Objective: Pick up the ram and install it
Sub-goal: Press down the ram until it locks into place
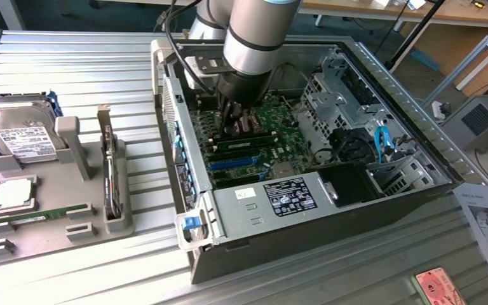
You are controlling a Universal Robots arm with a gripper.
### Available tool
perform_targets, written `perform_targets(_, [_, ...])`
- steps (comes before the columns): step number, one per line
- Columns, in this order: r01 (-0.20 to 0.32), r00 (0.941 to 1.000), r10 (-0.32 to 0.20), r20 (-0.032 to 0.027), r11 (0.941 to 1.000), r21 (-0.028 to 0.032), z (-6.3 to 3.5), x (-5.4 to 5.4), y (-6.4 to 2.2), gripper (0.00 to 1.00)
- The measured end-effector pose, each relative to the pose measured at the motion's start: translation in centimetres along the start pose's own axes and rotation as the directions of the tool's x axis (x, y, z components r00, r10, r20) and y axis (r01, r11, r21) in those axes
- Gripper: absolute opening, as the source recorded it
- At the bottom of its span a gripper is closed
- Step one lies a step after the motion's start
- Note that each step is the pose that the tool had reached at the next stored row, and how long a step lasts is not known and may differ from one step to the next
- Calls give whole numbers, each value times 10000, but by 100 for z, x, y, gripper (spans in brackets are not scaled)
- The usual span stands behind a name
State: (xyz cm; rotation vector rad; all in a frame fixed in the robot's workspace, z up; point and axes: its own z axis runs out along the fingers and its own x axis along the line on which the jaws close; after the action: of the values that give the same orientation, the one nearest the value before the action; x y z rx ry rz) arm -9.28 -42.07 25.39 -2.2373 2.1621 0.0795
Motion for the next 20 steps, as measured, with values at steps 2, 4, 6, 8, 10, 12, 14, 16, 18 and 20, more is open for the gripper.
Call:
perform_targets(2, [0, 10000, 0, 2, 10000, 1, 10, 1, 0, 11])
perform_targets(4, [0, 10000, 0, 0, 10000, 0, 29, 3, 0, 11])
perform_targets(6, [0, 10000, 0, 0, 10000, 0, 56, 7, 0, 11])
perform_targets(8, [0, 10000, 0, 0, 10000, -1, 71, 10, -1, 11])
perform_targets(10, [0, 10000, 0, -2, 10000, -1, 86, 13, -1, 11])
perform_targets(12, [0, 10000, 0, -3, 10000, -2, 87, 13, -1, 11])
perform_targets(14, [0, 10000, 0, -1, 10000, -1, 89, 13, -1, 11])
perform_targets(16, [0, 10000, 0, 3, 10000, 2, 103, 13, -2, 11])
perform_targets(18, [0, 10000, 0, 0, 10000, 1, 119, 15, -2, 11])
perform_targets(20, [0, 10000, 0, 0, 10000, 0, 135, 16, -2, 11])
